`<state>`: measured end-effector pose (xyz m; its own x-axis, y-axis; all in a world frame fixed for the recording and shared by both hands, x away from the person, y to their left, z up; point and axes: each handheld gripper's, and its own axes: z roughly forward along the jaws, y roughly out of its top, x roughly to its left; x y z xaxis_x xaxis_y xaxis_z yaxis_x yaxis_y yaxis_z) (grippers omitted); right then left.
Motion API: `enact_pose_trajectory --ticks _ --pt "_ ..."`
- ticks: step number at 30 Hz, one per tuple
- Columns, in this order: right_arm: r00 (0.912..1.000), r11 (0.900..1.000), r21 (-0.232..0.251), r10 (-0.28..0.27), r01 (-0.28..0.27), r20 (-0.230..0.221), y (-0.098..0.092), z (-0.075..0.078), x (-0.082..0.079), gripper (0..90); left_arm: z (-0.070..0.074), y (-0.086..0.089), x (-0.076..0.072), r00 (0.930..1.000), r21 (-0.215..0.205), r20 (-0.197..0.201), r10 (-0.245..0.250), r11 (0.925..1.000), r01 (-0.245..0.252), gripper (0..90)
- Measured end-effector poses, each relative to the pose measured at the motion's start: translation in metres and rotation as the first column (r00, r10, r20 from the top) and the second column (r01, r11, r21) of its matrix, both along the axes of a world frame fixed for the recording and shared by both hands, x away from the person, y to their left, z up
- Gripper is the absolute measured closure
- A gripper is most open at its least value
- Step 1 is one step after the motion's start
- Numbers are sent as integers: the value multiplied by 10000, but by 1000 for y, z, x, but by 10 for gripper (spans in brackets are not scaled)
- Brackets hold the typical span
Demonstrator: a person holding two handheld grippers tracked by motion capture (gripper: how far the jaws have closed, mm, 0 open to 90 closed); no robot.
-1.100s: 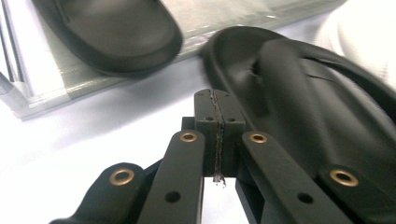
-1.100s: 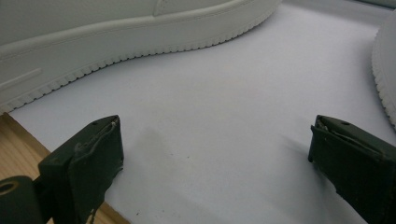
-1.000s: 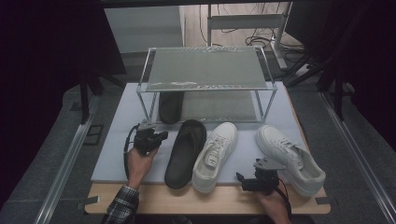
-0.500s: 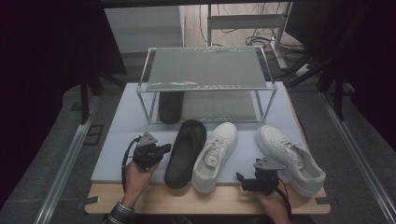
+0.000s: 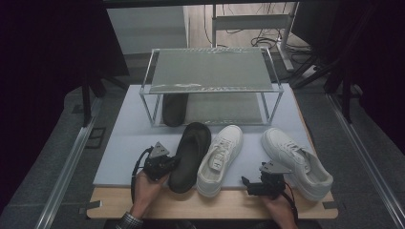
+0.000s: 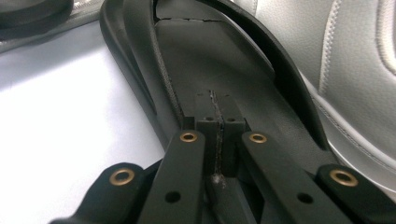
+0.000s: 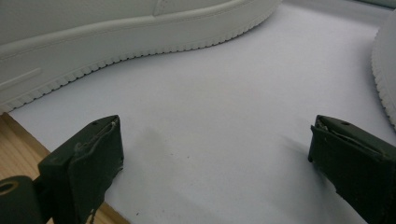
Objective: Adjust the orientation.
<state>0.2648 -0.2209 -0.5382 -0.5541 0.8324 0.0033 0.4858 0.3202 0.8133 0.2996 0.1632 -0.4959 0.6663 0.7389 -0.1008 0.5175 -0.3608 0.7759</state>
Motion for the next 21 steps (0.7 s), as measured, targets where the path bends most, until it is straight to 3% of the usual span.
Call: enact_pose_trajectory --ticks 13,21 --pt "10000 10000 -3 -3 3 6 0 0 0 32 -3 19 14 9965 155 53 832 9964 -833 893" --pt "10000 10000 -3 -2 2 6 0 0 0 32 6 23 11 9959 -27 179 889 9960 -889 882"
